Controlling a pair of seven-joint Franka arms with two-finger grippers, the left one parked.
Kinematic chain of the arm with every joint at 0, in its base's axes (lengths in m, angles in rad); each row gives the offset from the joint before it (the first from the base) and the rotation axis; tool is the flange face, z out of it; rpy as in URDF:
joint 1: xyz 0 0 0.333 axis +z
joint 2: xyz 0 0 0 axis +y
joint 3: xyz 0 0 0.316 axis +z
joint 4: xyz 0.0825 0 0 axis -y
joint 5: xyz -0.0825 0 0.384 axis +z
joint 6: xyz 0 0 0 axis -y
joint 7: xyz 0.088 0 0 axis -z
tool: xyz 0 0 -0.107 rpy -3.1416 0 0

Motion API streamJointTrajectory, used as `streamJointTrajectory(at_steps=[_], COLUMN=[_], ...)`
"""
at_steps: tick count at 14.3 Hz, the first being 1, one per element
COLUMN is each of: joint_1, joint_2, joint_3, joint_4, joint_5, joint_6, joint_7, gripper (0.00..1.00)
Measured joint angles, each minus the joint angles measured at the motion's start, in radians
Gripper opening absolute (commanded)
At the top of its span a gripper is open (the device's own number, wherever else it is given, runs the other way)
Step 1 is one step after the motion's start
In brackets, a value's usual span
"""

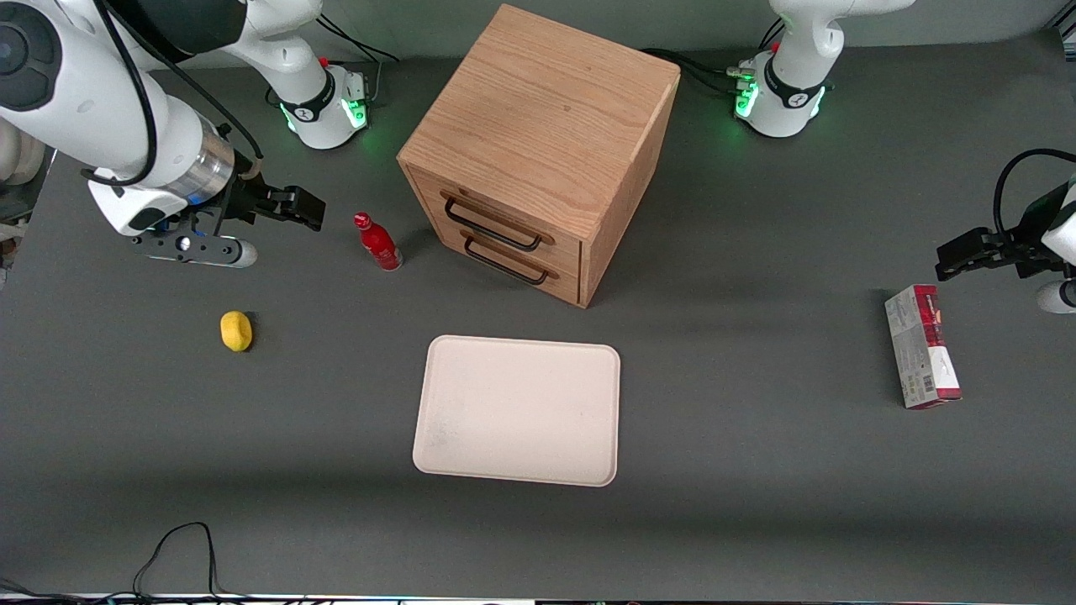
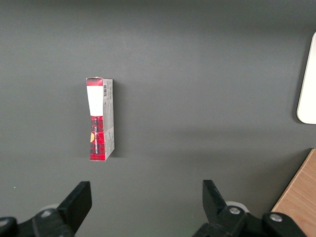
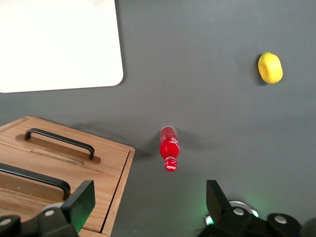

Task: Place coke bottle on tray
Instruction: 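Move the open right gripper toward the red Coca-Cola bottle, then lower the right gripper around the bottle neck and close it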

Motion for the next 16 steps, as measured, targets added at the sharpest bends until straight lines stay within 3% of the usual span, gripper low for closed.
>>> streamJointTrajectory(at_steps=[8,16], joint_1=[0.051,0.083], joint_2=[-0.267,-0.278], joint_3=[-0.001,-0.002], joint_4=[-0.601,-0.891], joint_5=[0.000,0.000], joint_6=[0.378,0.669], joint_7=[0.000,-0.014], gripper=[1.00,0.99])
